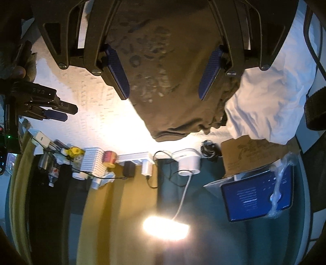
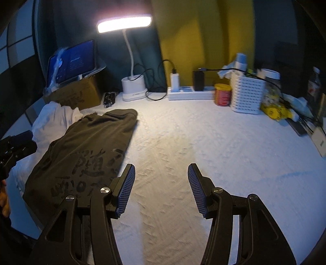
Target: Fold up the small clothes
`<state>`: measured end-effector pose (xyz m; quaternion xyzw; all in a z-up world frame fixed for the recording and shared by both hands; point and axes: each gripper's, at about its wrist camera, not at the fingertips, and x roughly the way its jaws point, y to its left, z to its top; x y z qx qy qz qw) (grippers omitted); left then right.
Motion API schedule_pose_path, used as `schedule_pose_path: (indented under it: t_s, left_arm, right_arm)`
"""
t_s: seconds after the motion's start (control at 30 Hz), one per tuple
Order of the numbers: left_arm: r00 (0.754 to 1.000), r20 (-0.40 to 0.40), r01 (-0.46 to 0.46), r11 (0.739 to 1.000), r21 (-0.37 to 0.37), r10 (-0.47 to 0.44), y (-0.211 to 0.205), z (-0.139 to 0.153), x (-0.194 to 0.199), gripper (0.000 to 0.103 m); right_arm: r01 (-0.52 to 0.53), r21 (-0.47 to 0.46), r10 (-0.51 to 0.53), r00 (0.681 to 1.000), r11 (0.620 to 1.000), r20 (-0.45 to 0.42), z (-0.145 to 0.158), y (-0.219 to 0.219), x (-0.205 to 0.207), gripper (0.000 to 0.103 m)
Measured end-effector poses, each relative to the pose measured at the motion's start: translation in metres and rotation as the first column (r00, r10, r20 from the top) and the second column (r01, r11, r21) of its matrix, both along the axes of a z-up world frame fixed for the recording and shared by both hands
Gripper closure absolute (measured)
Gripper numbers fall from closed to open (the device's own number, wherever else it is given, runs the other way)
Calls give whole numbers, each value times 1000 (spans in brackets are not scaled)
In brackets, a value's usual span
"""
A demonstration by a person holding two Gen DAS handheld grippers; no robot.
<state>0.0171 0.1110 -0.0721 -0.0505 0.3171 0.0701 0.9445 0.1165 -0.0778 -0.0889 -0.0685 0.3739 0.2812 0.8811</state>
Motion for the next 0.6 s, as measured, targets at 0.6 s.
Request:
schedule_pose_path:
  t_s: [0.6]
  left_arm:
    - [992,88,90,996,-20,-88,-74,16,-8,33]
  right_arm:
    - [110,22,-110,993,994,30,13,-98,-31,45]
